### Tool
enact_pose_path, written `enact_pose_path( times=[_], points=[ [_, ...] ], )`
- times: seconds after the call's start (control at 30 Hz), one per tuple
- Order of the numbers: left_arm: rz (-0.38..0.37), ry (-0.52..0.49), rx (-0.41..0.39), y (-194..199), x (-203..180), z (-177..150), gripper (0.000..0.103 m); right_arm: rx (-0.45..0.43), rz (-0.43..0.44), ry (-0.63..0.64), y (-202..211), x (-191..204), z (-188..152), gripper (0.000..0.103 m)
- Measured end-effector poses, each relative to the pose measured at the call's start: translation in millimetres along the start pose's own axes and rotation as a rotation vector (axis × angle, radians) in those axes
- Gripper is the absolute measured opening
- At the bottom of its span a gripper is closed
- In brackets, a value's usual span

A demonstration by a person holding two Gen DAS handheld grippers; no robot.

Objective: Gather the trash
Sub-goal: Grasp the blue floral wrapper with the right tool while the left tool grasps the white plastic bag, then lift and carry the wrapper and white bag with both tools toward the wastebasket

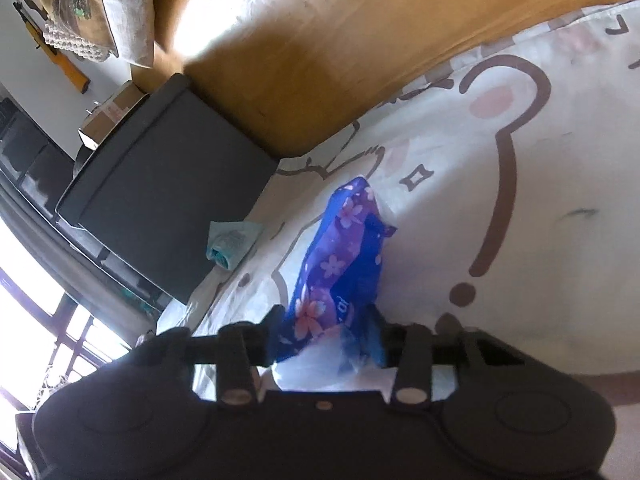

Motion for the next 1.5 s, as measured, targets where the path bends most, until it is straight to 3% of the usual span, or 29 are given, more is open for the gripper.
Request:
enact_pose_path(
  times=[0.1, 0.13, 0.5, 0.87, 1.13, 1.5],
  points=[
    [-0.017, -0.03, -0.006, 5, 0, -3, 0.042, 0.018, -0.008, 0.017, -1, 0, -2, 0.014],
    [-0.028, -0.034, -0.004, 8, 0, -5, 0.042, 0.028, -0.007, 0.025, -1, 0, -3, 0.014],
    [-0.114, -0.143, -0.101, 73, -10, -15, 0.042, -0.01, -0.014, 0.275, 27, 33, -9, 0.01],
    [-0.176, -0.261, -0.164, 143, -27, -37, 0.042, 0.005, -0.048, 0.376, 73, 56, -12, 0.009],
    [-0.202, -0.255, -0.172, 188, -17, -53, 0.042, 0.018, -0.051, 0.495, 109, 93, -20, 0.009],
    [-0.194, -0.21, -0.171, 248, 31, -58, 0.042, 0.073, -0.005, 0.629, 161, 158, -57, 0.009]
  ],
)
Point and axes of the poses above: each gripper's, at about its wrist camera, not at the fingertips, and y roughly against the way its jaws point, x to its left, z to its top, the point moved 4 cm from there along -y, roughly the way its jaws point, and after that the axes turned 3 degrees about -z, right-handed, at the moved point
